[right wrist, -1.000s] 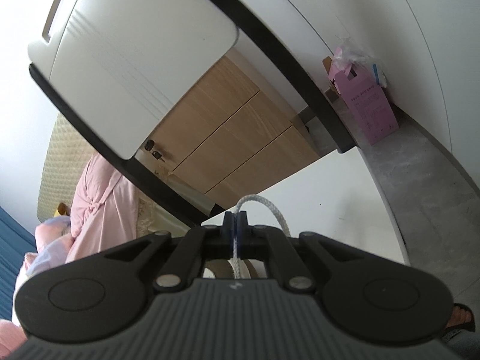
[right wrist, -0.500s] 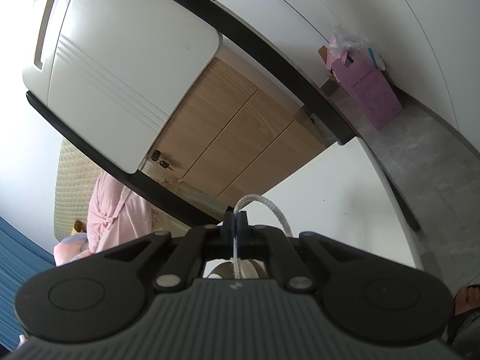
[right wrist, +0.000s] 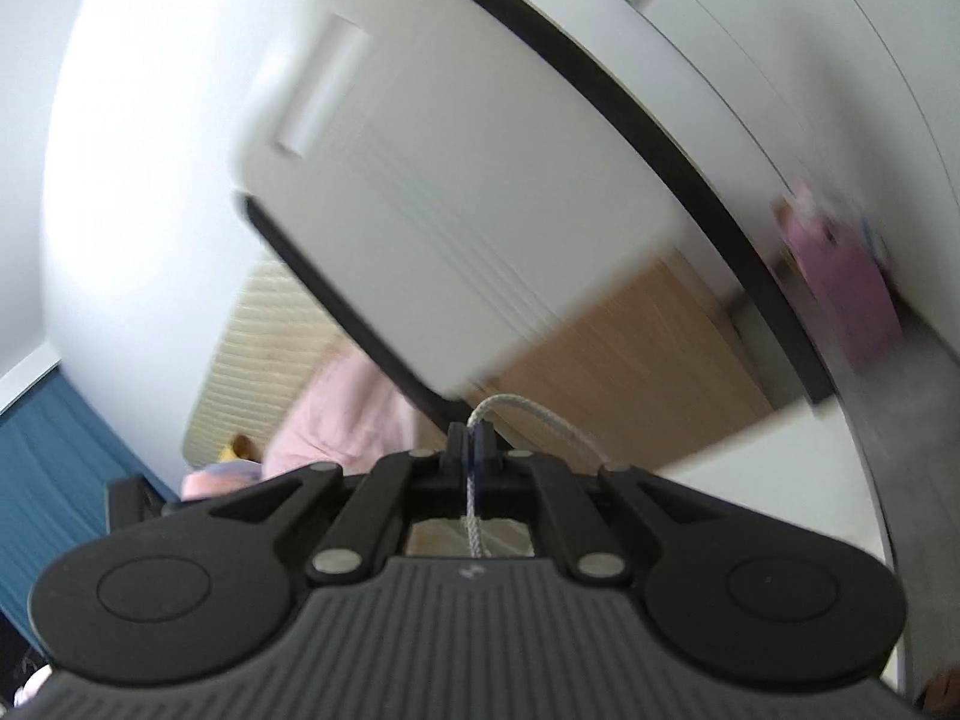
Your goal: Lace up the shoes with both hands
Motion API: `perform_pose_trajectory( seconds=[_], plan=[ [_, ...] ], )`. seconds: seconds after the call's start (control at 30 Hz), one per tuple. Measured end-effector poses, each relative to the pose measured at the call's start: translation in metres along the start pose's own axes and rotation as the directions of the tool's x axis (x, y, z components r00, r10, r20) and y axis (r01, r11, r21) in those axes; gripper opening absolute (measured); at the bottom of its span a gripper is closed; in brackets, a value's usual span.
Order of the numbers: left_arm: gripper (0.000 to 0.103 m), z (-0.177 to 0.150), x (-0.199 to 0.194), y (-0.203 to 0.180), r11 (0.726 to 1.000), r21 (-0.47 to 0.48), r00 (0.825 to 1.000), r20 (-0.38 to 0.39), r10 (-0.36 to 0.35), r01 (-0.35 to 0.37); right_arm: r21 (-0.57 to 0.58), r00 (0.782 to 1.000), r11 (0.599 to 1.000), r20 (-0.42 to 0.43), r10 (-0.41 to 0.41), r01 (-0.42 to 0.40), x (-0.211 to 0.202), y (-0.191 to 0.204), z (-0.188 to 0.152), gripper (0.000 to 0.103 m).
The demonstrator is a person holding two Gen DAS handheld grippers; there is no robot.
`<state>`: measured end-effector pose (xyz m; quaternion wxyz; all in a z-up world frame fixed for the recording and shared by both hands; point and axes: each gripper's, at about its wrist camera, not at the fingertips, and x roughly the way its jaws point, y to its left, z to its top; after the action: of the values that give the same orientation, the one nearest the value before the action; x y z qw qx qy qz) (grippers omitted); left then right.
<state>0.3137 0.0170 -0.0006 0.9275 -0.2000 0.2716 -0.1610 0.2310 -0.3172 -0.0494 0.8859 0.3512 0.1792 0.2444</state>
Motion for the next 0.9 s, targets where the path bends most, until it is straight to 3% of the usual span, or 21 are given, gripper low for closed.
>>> perform_pose_trajectory(
  seconds=[0.17,0.47,0.63,0.8,0.9],
  plan=[
    [0.003,0.045,-0.034,-0.063,0.983,0.177,0.984,0.163,-0.074,0.045,-0.103,0.991,0.99,0.087,0.106,-0.097,-0.027,0.067,0.061,0.002],
    [0.003,0.105,-0.083,-0.146,0.923,0.365,0.928,0.288,-0.234,0.12,-0.3,0.956,0.931,0.14,0.258,-0.208,-0.054,0.183,0.136,0.002],
    [0.003,0.117,-0.102,-0.186,0.883,0.449,0.91,0.293,-0.292,0.139,-0.362,0.948,0.907,0.145,0.282,-0.215,-0.053,0.226,0.155,0.002],
    [0.002,0.113,-0.108,-0.21,0.847,0.518,0.911,0.283,-0.301,0.12,-0.394,0.952,0.892,0.112,0.285,-0.221,-0.041,0.254,0.161,0.002],
    [0.002,0.11,-0.108,-0.209,0.845,0.521,0.911,0.282,-0.301,0.118,-0.39,0.95,0.892,0.11,0.294,-0.231,-0.038,0.261,0.163,0.002]
  ],
)
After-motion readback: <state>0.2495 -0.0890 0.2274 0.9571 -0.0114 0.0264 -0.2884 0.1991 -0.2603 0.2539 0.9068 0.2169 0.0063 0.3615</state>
